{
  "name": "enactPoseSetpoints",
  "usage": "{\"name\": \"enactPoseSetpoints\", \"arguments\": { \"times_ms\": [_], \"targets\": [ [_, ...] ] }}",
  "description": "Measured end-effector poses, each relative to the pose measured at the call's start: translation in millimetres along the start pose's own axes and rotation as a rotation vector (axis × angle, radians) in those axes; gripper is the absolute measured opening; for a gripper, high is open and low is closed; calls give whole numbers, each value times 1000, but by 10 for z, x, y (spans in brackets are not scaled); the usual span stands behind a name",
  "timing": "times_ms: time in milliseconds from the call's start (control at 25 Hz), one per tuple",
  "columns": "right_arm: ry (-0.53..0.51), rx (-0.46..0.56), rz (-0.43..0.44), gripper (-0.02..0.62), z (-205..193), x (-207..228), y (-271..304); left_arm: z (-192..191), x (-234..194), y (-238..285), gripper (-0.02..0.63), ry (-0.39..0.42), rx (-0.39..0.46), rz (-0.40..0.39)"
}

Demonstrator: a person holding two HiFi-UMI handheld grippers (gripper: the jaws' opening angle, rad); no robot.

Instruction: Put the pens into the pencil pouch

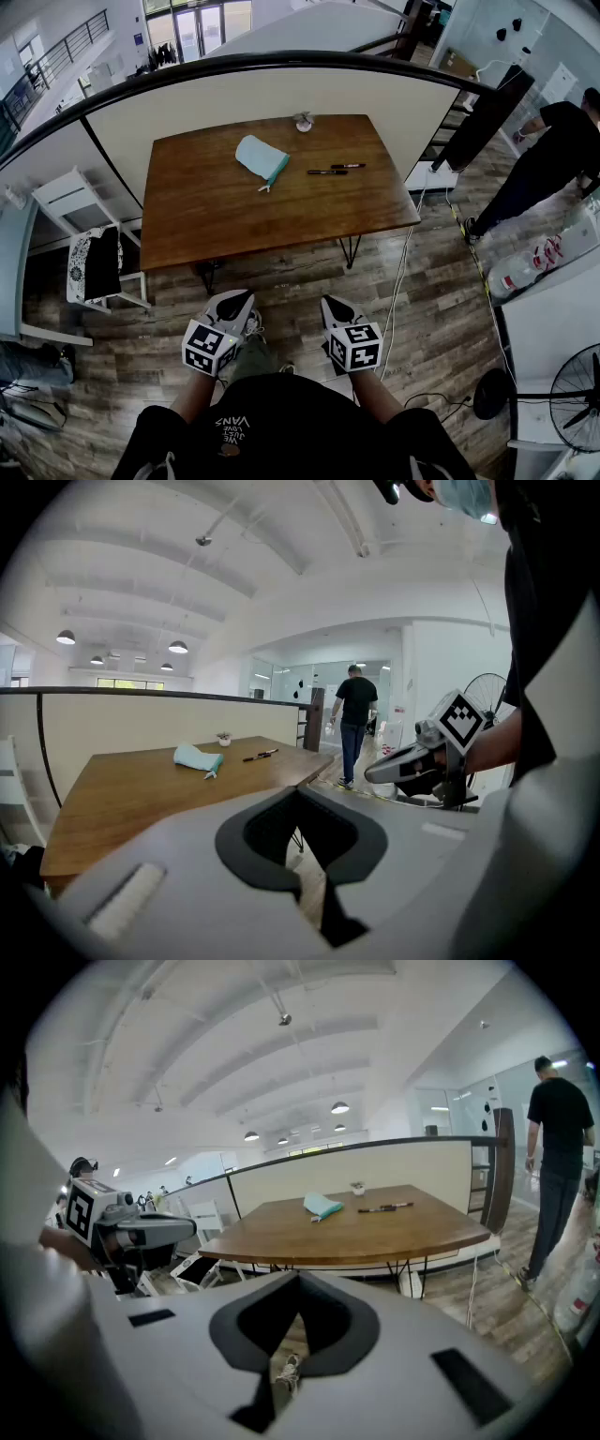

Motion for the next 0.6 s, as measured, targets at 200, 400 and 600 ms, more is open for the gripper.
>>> {"name": "enactPoseSetpoints", "arguments": {
  "times_ms": [200, 400, 600],
  "targets": [
    [-3, -1, -4, 12, 93, 101, 174, 41, -153, 133, 11, -7, -6, -3],
    [25, 36, -14, 12, 272, 225, 360, 143, -321, 305, 12, -10, -15, -26],
    [62, 43, -18, 21, 445, 426, 637, 286, -531, 606, 33, -10, -34, -40]
  ]
}}
Point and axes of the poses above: the fingertips, and each gripper's own axes: y forward along the fingers, x to its right, z out of its top, the point moved 1 cm from there along -y, backward along the fingers, and after that the axes turned 13 degrees about -y, right-handed, at the moved point
